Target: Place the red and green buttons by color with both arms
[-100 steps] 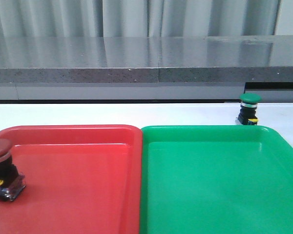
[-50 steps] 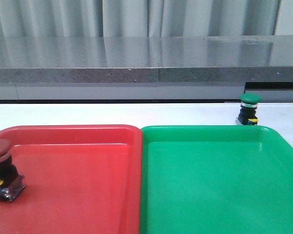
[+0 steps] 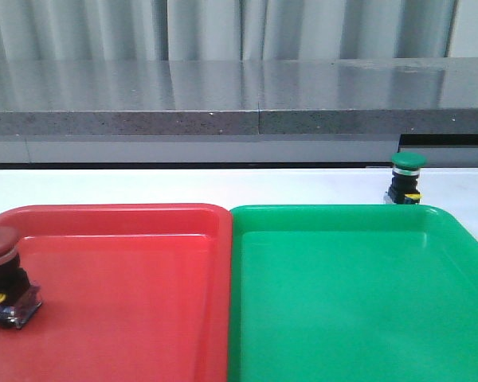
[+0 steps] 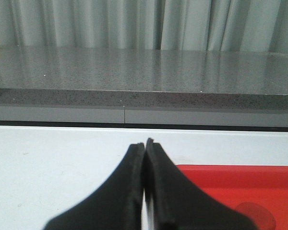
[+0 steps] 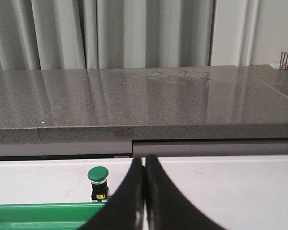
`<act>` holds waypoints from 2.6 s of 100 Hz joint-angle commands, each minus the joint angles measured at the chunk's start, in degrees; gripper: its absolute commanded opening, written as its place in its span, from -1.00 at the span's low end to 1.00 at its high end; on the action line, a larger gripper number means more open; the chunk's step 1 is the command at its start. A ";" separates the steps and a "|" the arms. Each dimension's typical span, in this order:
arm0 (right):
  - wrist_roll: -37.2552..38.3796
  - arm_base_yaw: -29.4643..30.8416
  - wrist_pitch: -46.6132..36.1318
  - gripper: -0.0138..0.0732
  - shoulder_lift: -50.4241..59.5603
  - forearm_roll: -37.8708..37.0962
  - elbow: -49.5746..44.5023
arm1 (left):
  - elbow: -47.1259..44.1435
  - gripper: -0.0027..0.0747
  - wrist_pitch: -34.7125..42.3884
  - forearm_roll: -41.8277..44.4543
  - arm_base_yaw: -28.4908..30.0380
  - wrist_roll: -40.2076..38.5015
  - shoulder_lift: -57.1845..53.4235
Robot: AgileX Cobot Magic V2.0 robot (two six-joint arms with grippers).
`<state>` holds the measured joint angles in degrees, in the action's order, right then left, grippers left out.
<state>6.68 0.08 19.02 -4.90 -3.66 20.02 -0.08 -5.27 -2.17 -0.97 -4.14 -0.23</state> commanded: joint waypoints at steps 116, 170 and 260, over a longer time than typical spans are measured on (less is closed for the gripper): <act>1.81 -5.68 18.55 0.60 -61.48 2.60 39.02 | -0.69 -0.98 4.67 -0.66 0.09 -0.11 -1.91; 3.02 -9.65 19.59 0.66 -81.70 4.88 51.92 | -0.69 -0.98 4.67 -0.66 0.09 -0.11 -1.91; 3.17 -9.39 28.15 0.66 -106.44 5.59 69.35 | -0.69 -0.98 4.67 -0.66 0.09 -0.11 -1.91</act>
<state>10.07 -9.92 48.07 -113.96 1.92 87.51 -0.08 -5.27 -2.26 -0.97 -4.14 -0.23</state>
